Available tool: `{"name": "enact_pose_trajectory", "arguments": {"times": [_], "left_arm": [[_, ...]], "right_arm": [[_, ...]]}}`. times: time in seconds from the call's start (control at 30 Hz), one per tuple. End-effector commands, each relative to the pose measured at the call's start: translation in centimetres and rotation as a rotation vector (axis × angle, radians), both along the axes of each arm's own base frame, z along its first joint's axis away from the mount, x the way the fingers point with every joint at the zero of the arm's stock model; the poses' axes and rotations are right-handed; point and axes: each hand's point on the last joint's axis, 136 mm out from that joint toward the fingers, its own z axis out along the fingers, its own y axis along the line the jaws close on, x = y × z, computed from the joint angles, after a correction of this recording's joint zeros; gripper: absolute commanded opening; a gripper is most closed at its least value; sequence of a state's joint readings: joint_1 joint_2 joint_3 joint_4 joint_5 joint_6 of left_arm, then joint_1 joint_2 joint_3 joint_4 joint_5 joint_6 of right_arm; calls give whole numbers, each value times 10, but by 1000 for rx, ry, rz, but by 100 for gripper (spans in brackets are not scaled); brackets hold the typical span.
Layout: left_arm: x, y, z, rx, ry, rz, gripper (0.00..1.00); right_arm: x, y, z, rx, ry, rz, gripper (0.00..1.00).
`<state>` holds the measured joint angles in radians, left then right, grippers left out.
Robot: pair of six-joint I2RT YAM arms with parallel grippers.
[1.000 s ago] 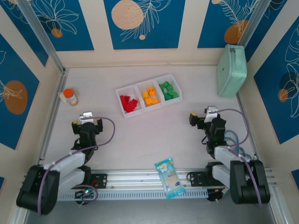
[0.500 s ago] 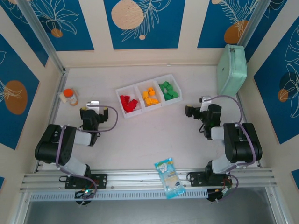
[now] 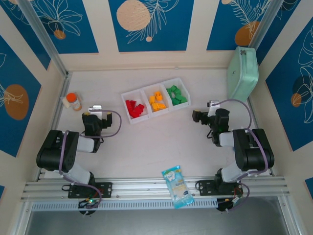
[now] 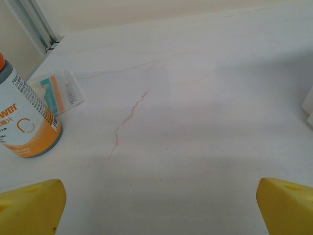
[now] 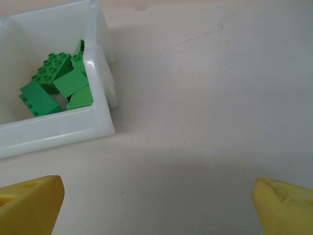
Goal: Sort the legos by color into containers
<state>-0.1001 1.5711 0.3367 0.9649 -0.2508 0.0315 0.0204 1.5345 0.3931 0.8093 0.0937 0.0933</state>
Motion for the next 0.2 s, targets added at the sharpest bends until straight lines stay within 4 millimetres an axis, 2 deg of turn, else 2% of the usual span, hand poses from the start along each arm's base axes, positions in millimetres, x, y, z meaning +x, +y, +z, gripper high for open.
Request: {"name": "enact_pose_trajectory", "arguments": {"times": [0.0,0.17], "left_arm": [[7,-1,12,-26,-44,-6,99],[7,-1,13,-25,-46,-7,99]], "right_arm": [[8,-4,12,22,-18,8,99],[6,-3,13,-2,-32,0,99]]}}
